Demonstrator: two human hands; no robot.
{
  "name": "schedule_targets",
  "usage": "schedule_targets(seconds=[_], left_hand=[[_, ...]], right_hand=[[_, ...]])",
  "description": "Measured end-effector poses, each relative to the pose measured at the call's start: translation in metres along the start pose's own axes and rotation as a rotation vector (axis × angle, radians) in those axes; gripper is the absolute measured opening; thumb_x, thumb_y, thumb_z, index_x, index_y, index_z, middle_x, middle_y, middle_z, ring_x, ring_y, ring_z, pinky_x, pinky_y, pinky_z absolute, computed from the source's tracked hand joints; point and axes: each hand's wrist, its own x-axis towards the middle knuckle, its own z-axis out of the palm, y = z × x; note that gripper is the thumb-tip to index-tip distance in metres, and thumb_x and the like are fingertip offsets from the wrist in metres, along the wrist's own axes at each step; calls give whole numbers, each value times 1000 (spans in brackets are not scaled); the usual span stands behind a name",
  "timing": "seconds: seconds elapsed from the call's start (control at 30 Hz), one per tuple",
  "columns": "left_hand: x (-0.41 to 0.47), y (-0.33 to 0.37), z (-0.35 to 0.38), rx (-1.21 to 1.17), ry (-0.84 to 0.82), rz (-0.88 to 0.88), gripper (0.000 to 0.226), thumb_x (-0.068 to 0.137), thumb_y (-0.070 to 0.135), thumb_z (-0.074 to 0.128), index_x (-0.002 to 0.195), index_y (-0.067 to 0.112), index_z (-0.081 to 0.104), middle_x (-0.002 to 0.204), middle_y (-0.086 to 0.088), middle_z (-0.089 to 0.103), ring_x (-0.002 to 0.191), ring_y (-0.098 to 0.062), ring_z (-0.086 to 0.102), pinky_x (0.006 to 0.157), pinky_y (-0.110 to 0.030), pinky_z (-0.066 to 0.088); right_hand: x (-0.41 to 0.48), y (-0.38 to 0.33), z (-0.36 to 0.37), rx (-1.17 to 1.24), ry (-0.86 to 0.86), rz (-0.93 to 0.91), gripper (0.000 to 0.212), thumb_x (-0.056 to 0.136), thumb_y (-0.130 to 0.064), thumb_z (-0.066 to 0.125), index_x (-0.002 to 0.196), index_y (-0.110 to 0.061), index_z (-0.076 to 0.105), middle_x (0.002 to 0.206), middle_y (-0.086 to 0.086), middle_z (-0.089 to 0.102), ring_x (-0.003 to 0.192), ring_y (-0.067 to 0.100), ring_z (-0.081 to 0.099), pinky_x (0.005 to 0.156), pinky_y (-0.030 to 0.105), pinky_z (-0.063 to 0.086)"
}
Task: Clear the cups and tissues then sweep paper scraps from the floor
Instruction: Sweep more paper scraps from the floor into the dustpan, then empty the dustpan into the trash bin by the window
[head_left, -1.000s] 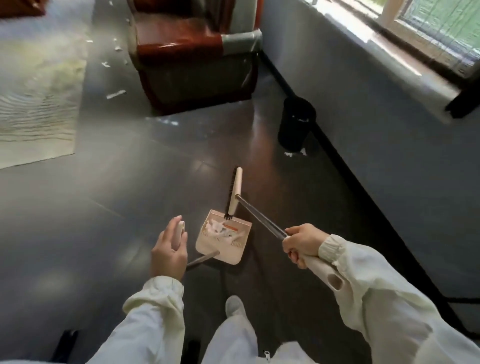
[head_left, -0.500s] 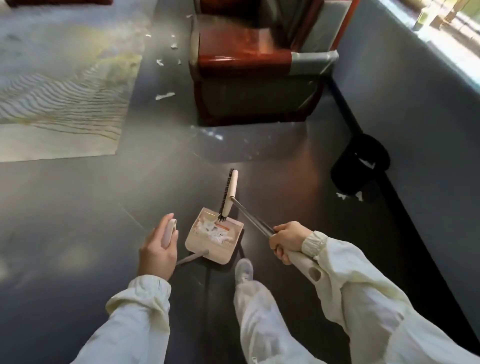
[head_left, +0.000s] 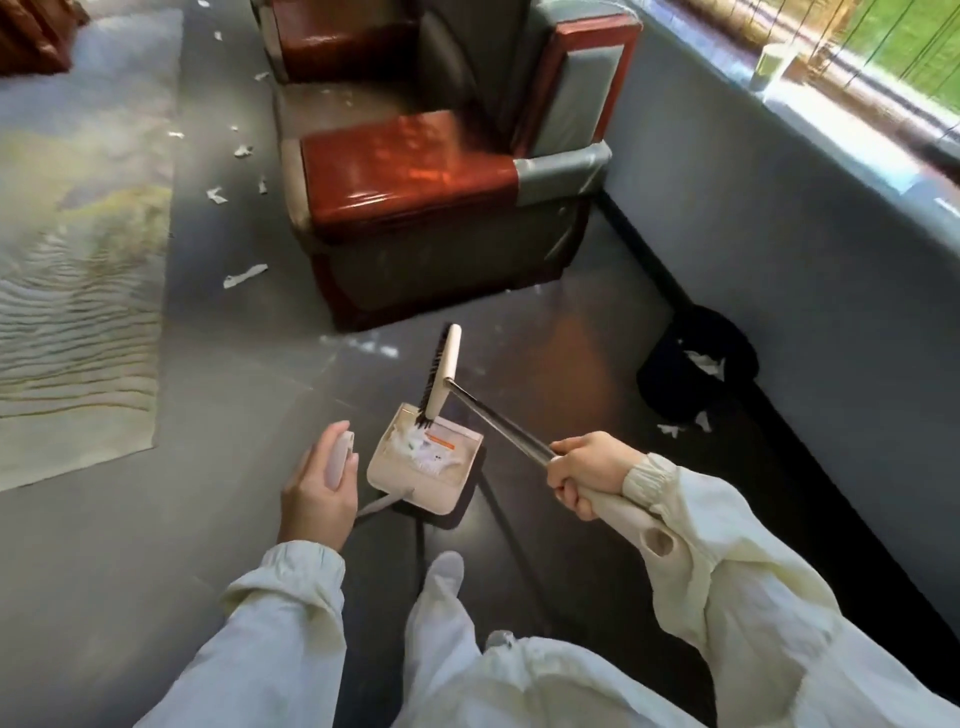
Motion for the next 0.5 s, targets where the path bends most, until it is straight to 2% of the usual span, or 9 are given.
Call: schedule_targets(seconds=[0.07, 0.13, 0.33, 0.5], left_hand=[[38, 6, 16, 17, -44, 16, 34, 86, 6, 65, 118, 19, 60, 103, -8, 67, 88, -29, 61, 82, -24, 41], [73, 18, 31, 7, -101, 41, 33, 88, 11, 63, 119, 21, 59, 103, -9, 66, 86, -35, 62, 80, -33, 45], [139, 57, 67, -99, -244, 234, 33, 91, 16, 60, 123, 22, 58, 119, -5, 63, 107, -26, 59, 96, -29, 40], [152, 99, 93, -196, -279, 326, 33, 91, 18, 59, 123, 29, 56, 116, -4, 63, 104, -25, 59, 94, -31, 44]], right_hand=[[2, -13, -10, 63, 48, 9, 43, 88, 8, 47, 129, -1, 49, 58, 8, 42, 41, 13, 37, 35, 16, 34], [2, -21, -21, 139, 92, 15, 44, 88, 7, 48, 130, -6, 48, 57, 8, 41, 40, 12, 38, 35, 16, 34], [-13, -17, -43, 371, 274, 0, 51, 88, 10, 48, 134, -10, 41, 55, 8, 41, 36, 11, 39, 33, 15, 33], [-30, 0, -59, 501, 395, -50, 53, 88, 10, 47, 137, -9, 39, 59, 8, 41, 31, 9, 40, 33, 14, 34]])
